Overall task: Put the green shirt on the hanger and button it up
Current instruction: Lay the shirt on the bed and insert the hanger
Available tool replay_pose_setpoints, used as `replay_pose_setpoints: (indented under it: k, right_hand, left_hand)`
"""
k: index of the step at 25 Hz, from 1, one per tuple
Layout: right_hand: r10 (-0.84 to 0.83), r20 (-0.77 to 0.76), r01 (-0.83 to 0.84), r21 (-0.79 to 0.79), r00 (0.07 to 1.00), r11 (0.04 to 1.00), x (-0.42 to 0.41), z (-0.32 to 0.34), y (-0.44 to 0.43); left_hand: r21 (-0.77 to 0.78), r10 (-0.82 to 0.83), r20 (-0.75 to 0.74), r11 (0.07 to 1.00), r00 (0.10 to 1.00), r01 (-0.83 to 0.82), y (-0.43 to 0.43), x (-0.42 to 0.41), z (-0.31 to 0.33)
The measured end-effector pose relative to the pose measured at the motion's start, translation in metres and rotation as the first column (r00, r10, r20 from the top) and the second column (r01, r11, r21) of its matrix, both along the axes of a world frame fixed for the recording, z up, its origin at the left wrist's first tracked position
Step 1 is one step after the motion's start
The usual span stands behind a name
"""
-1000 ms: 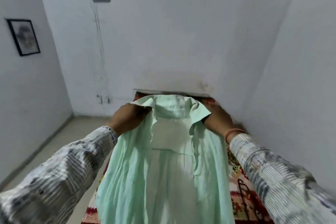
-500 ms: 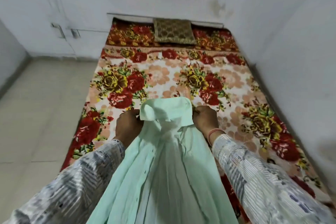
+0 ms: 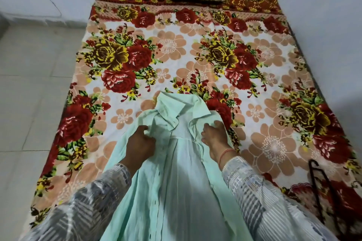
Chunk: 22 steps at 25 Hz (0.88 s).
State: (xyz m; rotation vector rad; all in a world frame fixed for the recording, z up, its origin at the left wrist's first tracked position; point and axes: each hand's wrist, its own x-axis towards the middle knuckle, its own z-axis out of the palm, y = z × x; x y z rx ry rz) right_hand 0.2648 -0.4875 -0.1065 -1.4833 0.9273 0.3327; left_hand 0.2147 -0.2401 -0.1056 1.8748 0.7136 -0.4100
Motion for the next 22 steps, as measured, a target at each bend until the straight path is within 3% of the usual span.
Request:
replay_pose_setpoints:
  k: [2, 4, 13, 19, 22]
  right_hand:
    - [-0.01, 0.024, 0.009, 0.017, 1.0, 1.0, -0.018, 0.02, -0.006]
    - [0.041, 0.082, -0.035, -0.077, 0.996, 0.996, -0.034, 0.033, -0.023]
    - [0.121, 0.152, -0.062, -0.349, 0.981, 0.935, -0.094, 0.064, -0.171]
    - [0.128, -0.058, -0.133, -0.677, 0.99, 0.724, -0.171, 0.032, -0.339]
    - [0.175, -0.154, -0.231, -0.735, 0.973, 0.638, -0.218, 0.013, -0.405]
  left_hand:
    - [0.031, 0.002, 0.022, 1.0, 1.0, -0.002, -0.011, -0.007, 0.017]
    - [0.053, -0.032, 0.076, 0.998, 0.997, 0.029, -0.036, -0.01, 0.034]
    - [-0.142, -0.25, 0.129, 0.953, 0.96, 0.268, -0.247, -0.035, 0.055]
    - [-0.153, -0.396, 0.071, 0.903, 0.916, 0.402, -0.398, -0.078, 0.036]
    - [-0.189, -0.441, -0.001, 0.882, 0.898, 0.433, -0.473, -0.101, 0.014]
